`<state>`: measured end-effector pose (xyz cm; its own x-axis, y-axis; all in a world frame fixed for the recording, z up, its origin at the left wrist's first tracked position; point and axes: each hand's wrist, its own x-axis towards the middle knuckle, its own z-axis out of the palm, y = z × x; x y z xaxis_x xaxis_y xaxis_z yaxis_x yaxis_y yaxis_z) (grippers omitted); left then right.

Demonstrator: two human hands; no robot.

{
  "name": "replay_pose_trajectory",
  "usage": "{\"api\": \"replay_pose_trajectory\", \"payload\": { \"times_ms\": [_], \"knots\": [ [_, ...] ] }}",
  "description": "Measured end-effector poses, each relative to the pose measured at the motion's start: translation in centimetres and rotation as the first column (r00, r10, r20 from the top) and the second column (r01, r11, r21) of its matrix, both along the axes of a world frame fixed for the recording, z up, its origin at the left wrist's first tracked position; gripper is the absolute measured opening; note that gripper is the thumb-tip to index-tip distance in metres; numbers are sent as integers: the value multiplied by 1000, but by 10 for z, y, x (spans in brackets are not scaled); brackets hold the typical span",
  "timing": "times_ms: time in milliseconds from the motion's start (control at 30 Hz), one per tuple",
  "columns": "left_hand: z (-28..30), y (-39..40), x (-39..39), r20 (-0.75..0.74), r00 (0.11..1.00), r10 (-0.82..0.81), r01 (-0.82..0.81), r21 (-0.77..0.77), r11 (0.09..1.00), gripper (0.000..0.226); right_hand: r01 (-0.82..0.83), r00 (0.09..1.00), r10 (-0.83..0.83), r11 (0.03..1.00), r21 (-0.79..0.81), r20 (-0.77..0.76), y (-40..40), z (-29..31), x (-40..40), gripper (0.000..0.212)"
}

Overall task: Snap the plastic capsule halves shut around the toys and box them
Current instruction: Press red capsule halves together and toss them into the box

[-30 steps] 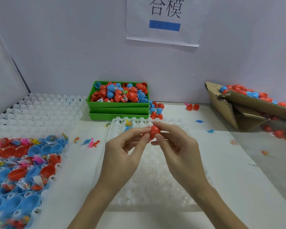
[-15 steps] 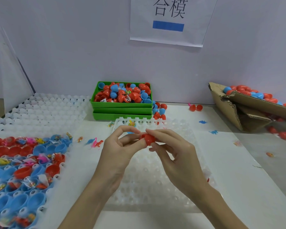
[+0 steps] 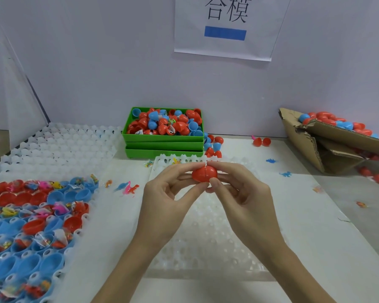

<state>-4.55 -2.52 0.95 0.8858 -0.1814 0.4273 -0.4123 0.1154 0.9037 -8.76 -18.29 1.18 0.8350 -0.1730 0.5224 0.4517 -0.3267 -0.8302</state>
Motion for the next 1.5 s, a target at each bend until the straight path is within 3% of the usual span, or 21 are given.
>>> {"api": "replay_pose_trajectory", "payload": {
  "times_ms": [167,467,667,933,1267,1500],
  "knots": [
    [0,-1,0,52,999,0,0,-13,1000,36,-45,999,46,996,77,-8,0,3,-2,28],
    [2,-2,-3,66,997,-26,26,-5,1000,41,-73,997,73,997,4,16,-6,14,-3,25],
    [5,2,-5,74,995,-71,73,-27,997,38,-154,988,154,987,36,-5,-12,21,-4,21],
    [4,3,-1,-4,1000,25,-25,-17,1000,19,6,990,20,983,-183,138,2,10,-4,35],
    [-1,2,-2,2,996,85,-85,-32,996,17,28,993,-12,991,-132,121,8,5,-4,35],
    [1,2,-4,46,995,-85,86,-24,996,36,26,994,-20,998,-51,108,6,9,-6,34]
  ]
}}
